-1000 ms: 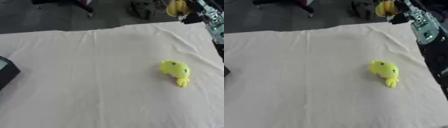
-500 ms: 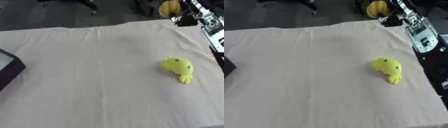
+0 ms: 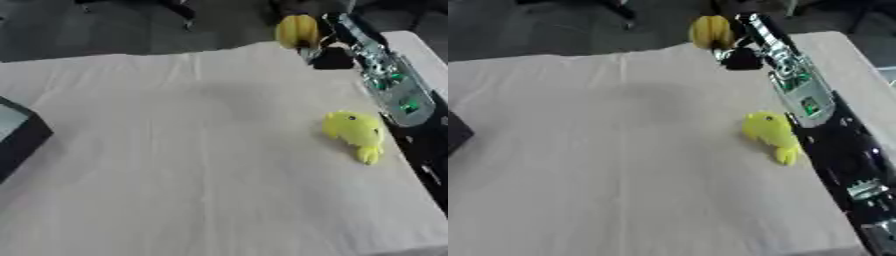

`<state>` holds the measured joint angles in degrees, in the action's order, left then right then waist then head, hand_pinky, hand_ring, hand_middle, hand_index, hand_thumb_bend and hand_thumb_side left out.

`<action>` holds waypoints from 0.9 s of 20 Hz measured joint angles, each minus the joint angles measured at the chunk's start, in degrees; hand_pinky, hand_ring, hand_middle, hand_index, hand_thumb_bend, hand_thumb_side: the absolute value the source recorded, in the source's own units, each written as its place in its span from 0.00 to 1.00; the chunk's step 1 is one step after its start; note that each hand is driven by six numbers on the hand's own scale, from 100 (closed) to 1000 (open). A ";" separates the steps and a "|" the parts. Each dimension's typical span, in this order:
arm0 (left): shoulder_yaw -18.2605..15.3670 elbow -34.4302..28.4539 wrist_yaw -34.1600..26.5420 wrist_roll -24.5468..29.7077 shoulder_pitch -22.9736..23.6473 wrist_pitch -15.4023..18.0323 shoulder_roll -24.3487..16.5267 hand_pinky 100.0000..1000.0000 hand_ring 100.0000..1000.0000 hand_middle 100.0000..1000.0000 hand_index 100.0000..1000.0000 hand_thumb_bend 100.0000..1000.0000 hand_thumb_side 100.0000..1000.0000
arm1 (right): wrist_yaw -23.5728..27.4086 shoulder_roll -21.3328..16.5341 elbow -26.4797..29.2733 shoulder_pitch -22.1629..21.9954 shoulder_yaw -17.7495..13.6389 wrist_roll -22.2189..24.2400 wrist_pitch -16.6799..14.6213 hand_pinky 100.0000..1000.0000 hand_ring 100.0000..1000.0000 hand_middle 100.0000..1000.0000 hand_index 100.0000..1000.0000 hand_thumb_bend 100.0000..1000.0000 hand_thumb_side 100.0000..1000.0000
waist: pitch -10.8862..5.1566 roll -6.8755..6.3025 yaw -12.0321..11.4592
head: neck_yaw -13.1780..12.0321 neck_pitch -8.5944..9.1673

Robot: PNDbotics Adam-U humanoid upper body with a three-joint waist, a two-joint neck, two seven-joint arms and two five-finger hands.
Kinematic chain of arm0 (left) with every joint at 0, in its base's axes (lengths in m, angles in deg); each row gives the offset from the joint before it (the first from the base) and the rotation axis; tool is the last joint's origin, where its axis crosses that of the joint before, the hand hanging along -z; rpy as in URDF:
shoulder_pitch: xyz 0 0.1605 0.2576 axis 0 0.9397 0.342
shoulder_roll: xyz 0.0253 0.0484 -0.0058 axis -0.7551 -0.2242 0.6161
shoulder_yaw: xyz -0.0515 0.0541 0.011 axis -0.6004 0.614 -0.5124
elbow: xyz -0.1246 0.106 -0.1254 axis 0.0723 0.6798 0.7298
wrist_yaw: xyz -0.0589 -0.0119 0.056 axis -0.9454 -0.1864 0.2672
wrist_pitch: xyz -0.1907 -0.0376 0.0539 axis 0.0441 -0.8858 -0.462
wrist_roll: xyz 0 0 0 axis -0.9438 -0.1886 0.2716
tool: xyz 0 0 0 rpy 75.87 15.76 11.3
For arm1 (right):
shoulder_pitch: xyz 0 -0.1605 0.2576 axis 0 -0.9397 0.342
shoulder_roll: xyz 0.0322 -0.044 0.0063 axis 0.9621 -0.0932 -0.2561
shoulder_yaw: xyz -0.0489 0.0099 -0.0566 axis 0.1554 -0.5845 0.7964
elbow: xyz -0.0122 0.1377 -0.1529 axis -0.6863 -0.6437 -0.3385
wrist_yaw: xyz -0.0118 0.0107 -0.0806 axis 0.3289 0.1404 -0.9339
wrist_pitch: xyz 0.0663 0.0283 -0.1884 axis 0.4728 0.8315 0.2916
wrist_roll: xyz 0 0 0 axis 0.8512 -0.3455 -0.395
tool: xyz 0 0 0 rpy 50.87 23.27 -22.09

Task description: Pick up the objects with one hand, pass them to the other hand, and then place them into the box on the other side of the table.

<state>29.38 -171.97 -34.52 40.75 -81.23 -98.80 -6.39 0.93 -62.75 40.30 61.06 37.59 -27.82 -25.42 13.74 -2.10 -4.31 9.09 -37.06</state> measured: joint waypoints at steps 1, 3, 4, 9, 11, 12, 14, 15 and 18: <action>0.36 -0.35 0.28 0.90 -0.37 -0.21 -0.20 0.86 0.73 0.74 0.78 0.00 0.56 | 0.00 0.59 0.23 -0.08 0.39 0.15 0.11 0.68 0.65 0.49 0.58 0.00 0.00 | -0.09 -0.01 -0.03 | -0.12 -0.05; 1.09 -1.22 0.87 2.87 -1.32 -0.57 -0.76 0.86 0.73 0.74 0.78 0.00 0.53 | 0.00 1.71 0.53 -0.11 1.27 0.66 0.19 0.68 0.65 0.49 0.58 0.00 0.00 | -0.35 -0.07 -0.07 | -0.21 -0.12; 1.48 -1.71 1.27 3.87 -1.94 -0.72 -1.07 0.86 0.73 0.74 0.79 0.00 0.51 | -0.03 2.27 0.67 -0.10 1.74 0.94 0.18 0.68 0.65 0.49 0.58 0.00 0.00 | -0.49 -0.09 -0.11 | -0.21 -0.15; 4.32 -4.76 3.96 9.66 -5.46 -1.34 -1.55 0.84 0.74 0.75 0.79 0.00 0.43 | -1.15 5.28 0.69 0.72 4.18 1.80 -0.47 0.68 0.65 0.49 0.58 0.00 0.00 | -0.65 -0.34 -0.53 | -0.04 -0.66; 5.82 -5.66 5.38 12.45 -7.07 -1.52 -1.55 0.84 0.74 0.75 0.79 0.00 0.39 | -1.45 6.40 0.62 1.17 5.25 2.26 -0.92 0.68 0.65 0.49 0.58 0.00 0.00 | -0.68 -0.46 -0.77 | 0.16 -1.06; 6.58 -5.95 6.05 13.82 -7.78 -1.58 -1.55 0.84 0.75 0.75 0.80 0.00 0.37 | -1.52 6.96 0.48 1.45 5.79 2.59 -1.18 0.68 0.65 0.49 0.58 0.00 0.00 | -0.70 -0.49 -0.87 | 0.19 -1.12; 8.06 -6.24 7.23 16.34 -9.28 -1.59 -1.50 0.84 0.75 0.76 0.80 0.00 0.35 | -1.53 7.96 -0.13 1.96 6.79 3.36 -1.72 0.68 0.65 0.49 0.58 0.00 0.00 | -0.77 -0.54 -1.07 | 0.36 -1.35; 8.79 -6.29 7.84 17.47 -10.00 -1.57 -1.44 0.84 0.76 0.77 0.81 0.00 0.34 | -1.53 8.42 -0.47 2.22 7.23 3.73 -2.02 0.68 0.65 0.49 0.58 0.00 0.00 | -0.86 -0.59 -1.13 | 0.44 -1.53; 11.36 -6.25 10.13 20.82 -12.23 -1.42 -0.78 0.84 0.77 0.79 0.82 0.07 0.32 | -1.37 9.70 -1.85 2.89 8.42 4.68 -2.67 0.68 0.65 0.49 0.58 0.00 0.00 | -1.04 -0.67 -1.32 | 0.62 -1.62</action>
<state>40.73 -178.22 -24.39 61.56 -93.46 -100.21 -7.17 -0.44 -53.06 38.45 63.95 46.01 -23.13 -28.09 12.70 -2.77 -5.63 9.71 -38.68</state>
